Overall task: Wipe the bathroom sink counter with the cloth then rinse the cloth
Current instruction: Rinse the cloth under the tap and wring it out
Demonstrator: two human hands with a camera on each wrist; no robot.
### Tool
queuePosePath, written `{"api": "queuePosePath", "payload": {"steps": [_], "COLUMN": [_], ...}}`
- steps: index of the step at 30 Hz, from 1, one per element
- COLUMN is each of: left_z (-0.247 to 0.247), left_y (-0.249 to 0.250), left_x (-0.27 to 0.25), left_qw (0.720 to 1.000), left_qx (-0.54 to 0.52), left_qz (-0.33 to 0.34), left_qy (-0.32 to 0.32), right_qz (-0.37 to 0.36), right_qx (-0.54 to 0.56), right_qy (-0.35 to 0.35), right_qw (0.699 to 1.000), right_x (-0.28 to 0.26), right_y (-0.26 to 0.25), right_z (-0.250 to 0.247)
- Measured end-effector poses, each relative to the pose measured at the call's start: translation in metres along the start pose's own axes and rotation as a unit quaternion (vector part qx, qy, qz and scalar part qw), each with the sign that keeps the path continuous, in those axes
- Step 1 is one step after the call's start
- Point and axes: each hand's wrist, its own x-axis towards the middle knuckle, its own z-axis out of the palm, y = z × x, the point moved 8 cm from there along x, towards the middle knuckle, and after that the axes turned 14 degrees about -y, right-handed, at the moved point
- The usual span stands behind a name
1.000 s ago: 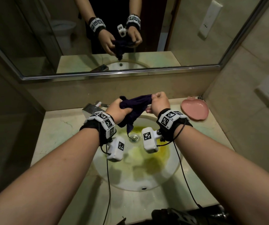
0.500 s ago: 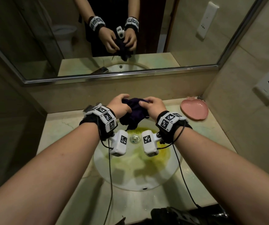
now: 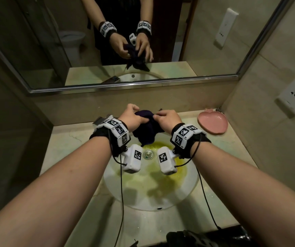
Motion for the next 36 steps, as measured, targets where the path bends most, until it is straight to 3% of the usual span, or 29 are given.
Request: {"api": "queuePosePath", "payload": {"steps": [3,7,11,14,15,19,23,25,31,34,36], "left_z": [0.003,0.014,0.022,0.036,0.041,0.042,0.031,0.029,0.029,0.022,0.022], "left_y": [0.004,0.014,0.021,0.009,0.006,0.004,0.002,0.003,0.009,0.017,0.016], "left_x": [-0.003,-0.014,-0.019,-0.021,-0.022,-0.02,-0.017,-0.016,-0.016,-0.017,-0.016], "left_qw": [0.996,0.977,0.98,0.972,0.968,0.953,0.978,0.986,0.992,0.995,0.996], "left_qx": [-0.09,-0.209,-0.174,-0.2,-0.206,-0.258,-0.166,-0.12,-0.064,0.033,-0.001], "left_qz": [0.004,0.014,0.059,0.039,0.025,0.032,0.021,0.026,0.064,0.087,0.085], "left_qy": [-0.021,-0.037,-0.07,-0.119,-0.138,-0.156,-0.12,-0.115,-0.087,-0.041,-0.036], "right_qz": [-0.039,-0.011,0.0,-0.027,-0.034,-0.046,-0.006,-0.015,-0.076,-0.099,-0.12], "right_qx": [0.111,0.26,0.341,0.391,0.384,0.227,0.278,0.255,0.134,0.07,0.063], "right_qy": [-0.049,-0.115,-0.1,-0.106,-0.108,-0.06,-0.134,-0.146,-0.011,0.007,0.027], "right_qw": [0.992,0.959,0.935,0.914,0.916,0.971,0.951,0.956,0.988,0.993,0.99], "right_x": [-0.007,-0.014,-0.014,-0.015,-0.015,-0.014,-0.02,-0.022,-0.011,-0.015,-0.016], "right_y": [-0.008,-0.004,0.001,-0.006,-0.009,-0.012,-0.005,-0.012,-0.016,-0.021,-0.025], "right_z": [0.011,0.023,0.018,0.015,0.014,0.001,0.01,0.015,-0.001,-0.002,-0.005]}}
